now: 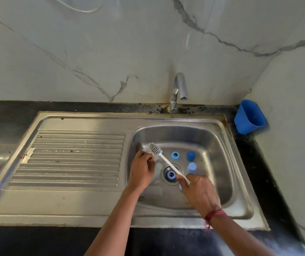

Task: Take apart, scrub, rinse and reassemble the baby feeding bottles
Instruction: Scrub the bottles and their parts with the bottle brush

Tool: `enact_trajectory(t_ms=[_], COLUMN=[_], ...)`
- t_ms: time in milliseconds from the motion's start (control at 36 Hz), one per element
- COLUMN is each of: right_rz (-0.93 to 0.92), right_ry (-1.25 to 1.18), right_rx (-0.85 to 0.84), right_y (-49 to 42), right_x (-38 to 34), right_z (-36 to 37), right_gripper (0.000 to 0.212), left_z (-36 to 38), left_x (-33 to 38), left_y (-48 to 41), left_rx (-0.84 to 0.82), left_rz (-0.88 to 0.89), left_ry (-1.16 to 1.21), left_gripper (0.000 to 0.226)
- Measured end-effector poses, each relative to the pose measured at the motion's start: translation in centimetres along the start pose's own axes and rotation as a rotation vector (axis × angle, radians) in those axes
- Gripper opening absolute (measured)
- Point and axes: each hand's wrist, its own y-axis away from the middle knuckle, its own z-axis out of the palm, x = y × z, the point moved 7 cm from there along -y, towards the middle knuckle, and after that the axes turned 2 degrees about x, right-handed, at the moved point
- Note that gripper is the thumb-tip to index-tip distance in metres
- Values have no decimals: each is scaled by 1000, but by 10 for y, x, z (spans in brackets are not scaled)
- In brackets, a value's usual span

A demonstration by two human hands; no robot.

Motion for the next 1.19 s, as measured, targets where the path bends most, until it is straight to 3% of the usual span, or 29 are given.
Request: enact_trajectory(t_ms=[139, 389, 556, 639, 722, 889, 1194], right_rz=[81, 76, 65, 47, 65, 55, 126], right_ry=[3, -102, -154, -168, -211, -241, -227], right_rx=[-17, -46, -202, -215, -234, -302, -287], right_y=[-4, -54, -84, -96, -102, -107, -110], right_x=[19, 36, 37, 38, 41, 49, 69], right_z=[1, 13, 31, 39, 47, 64, 78], right_gripper=[53, 58, 59, 58, 57, 57, 59], left_z=[29, 62, 82, 97, 113, 151, 185], left_x=[1, -17, -23, -25, -22, -23, -42], left_y=[16, 26, 23, 23, 23, 29, 32], left_rx=[-224, -434, -460, -484, -541, -729, -950], left_rz=[0, -334, -521, -563, -541, -384, -217], left_ry=[16, -4, 12, -21, -93, -339, -522], left_gripper=[10, 19, 42, 30, 25, 47, 29])
